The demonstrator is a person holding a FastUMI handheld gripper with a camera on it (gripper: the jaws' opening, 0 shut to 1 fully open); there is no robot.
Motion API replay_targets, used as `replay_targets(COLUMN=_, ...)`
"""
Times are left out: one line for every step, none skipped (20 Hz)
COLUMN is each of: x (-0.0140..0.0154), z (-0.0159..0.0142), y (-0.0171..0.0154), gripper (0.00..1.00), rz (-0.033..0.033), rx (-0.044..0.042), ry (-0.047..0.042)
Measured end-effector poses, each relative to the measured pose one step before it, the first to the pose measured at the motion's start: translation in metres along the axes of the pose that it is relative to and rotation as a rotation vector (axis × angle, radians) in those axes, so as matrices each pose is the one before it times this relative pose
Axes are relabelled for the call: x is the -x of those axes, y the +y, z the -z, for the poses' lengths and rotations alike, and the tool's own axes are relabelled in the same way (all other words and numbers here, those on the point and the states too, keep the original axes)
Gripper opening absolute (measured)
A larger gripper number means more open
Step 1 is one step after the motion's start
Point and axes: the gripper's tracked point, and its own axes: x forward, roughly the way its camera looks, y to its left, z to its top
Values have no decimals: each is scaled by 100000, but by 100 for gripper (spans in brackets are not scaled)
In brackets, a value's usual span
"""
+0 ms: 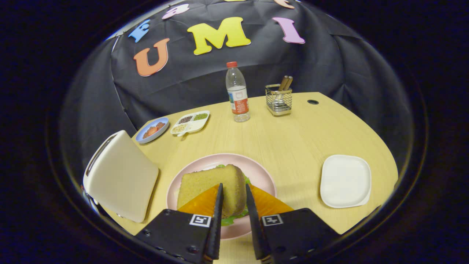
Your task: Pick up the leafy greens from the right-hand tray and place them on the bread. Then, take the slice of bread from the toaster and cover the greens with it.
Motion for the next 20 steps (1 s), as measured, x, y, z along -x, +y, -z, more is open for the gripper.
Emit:
replay_targets(x=292, z=-219, y=-295, gripper=45, rz=1635, rx=1701, ry=-1490)
replay_targets(x=401, z=-47, y=-54, gripper=55, rz=966, rx=1098, ry=-1604)
replay_targets(x=730, z=-418, y=225, gripper=63, rz=-202, rx=604, ry=-2615)
replay_targets(x=894, z=-409, y=-20, gripper=72, rz=1534, rx=367, ry=-2999)
replay_targets(x=1240, z=-799, y=23, gripper=80, rz=1309, rx=1281, ry=-4466)
replay_targets(x=1554, z=-1030, y=241, gripper=88, rz=503, rx=1979, ry=-5832)
replay_targets(x=1601, z=-1098, y=186, gripper=97, rz=1065, rx=1737, ry=-5443)
replay_targets(x=1641, z=-911, y=137, gripper=99, rz=1242, rx=383, ry=-5297)
replay_targets(x=1753, z=-1027, y=324, gripper=98, rz=783, rx=-37, ry=-4420)
replay_targets(x=1810, z=-1159, y=370, gripper=98, rz=601, rx=1067, ry=-5381)
replay_targets(x=1561, z=-1176, y=228, gripper=98, rz=758, rx=1801, ry=-4661)
replay_targets(x=1510, z=-1022, y=-54, gripper=98, rz=1397, rx=1242, ry=-4434)
replay_targets(x=1340, z=-1197, y=266, gripper=98, rz=-522, rx=1054, ry=-3795)
replay_targets(x=1142, z=-942, y=130, gripper=98, rz=373, rx=1242, ry=-2930)
replay_targets(x=935, z=-772, y=-456, gripper=97, rz=1367, rx=929, ry=-2060)
replay_targets(x=871, z=-766, y=-158, gripper=96, rz=183, rx=332, ry=-1818)
replay_targets(x=850, z=-1080, y=-291, gripper=96, rz=338, rx=569, ry=-2709)
replay_targets(x=562, z=-658, y=-375, gripper=96, rz=806, rx=258, ry=-1676)
replay_targets(x=670, z=-543, y=-443, gripper=96, rz=896, rx=-271, ry=-804)
replay_targets(x=502, z=-371, y=-104, gripper=96, rz=-92, rx=-411, ry=-155)
